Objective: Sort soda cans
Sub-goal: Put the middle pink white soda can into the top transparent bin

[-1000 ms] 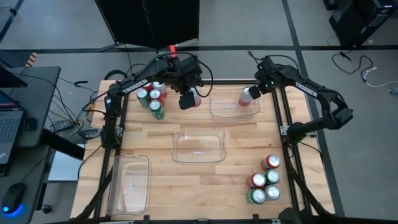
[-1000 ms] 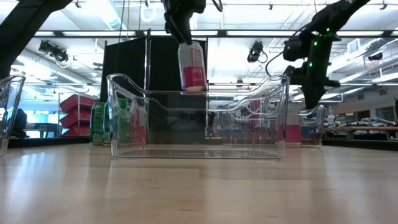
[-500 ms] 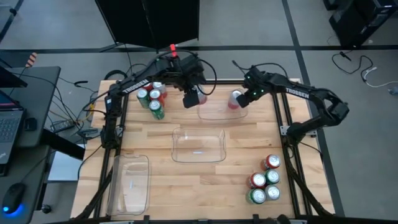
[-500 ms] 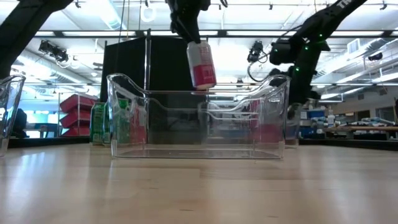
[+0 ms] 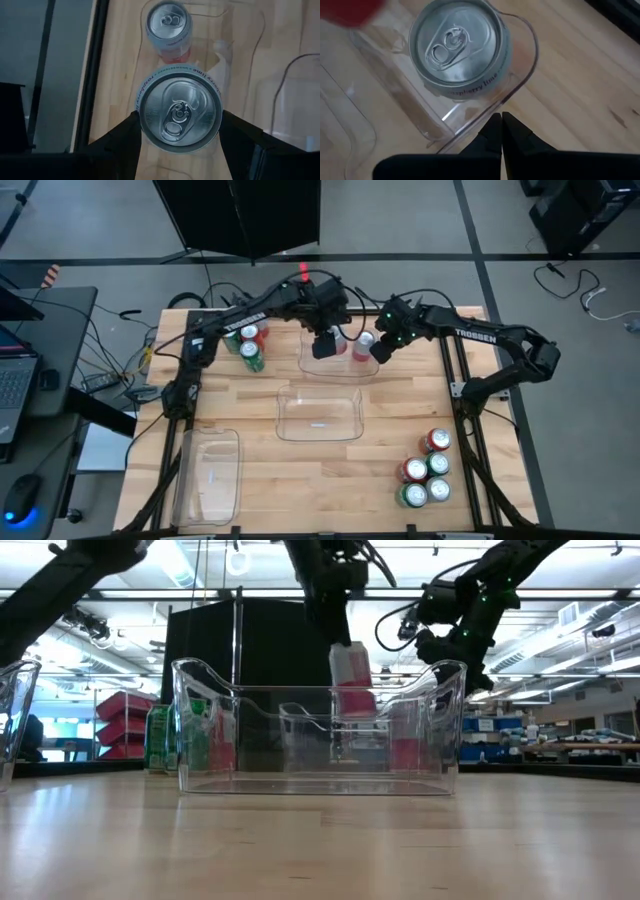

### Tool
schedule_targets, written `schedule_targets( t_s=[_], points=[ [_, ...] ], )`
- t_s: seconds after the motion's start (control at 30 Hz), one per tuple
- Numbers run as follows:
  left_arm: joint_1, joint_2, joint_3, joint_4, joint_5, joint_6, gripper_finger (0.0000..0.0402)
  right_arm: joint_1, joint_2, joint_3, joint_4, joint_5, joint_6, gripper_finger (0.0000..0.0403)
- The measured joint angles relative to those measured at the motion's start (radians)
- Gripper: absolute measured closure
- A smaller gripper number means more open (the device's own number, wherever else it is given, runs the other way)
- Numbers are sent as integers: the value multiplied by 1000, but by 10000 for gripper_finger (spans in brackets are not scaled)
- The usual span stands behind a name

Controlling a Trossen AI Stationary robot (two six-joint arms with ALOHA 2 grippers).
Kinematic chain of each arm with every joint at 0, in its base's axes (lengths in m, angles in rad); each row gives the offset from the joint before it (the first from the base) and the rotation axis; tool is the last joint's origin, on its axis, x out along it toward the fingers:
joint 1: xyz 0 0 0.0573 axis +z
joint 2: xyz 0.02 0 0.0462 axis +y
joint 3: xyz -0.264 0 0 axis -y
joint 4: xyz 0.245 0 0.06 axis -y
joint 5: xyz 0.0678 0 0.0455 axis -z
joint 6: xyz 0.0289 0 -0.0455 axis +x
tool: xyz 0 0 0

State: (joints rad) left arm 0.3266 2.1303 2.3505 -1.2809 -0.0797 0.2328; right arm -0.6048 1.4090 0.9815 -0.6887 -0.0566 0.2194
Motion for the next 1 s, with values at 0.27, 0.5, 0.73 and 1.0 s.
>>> schedule_targets(
  t_s=[0.27, 0.5, 0.73, 1.0],
  points=[
    [26, 87, 0, 21, -9, 29, 179, 7, -1, 15, -35, 8, -17, 403],
    [57, 148, 0, 79, 21, 26, 179, 22, -1, 15, -41, 10, -25, 403],
    [60, 191, 0, 104, 48, 22, 179, 28, -1, 15, -42, 11, -29, 403],
    [60, 199, 0, 134, 67, 17, 152, 29, -1, 16, -48, 11, -33, 403]
  ],
)
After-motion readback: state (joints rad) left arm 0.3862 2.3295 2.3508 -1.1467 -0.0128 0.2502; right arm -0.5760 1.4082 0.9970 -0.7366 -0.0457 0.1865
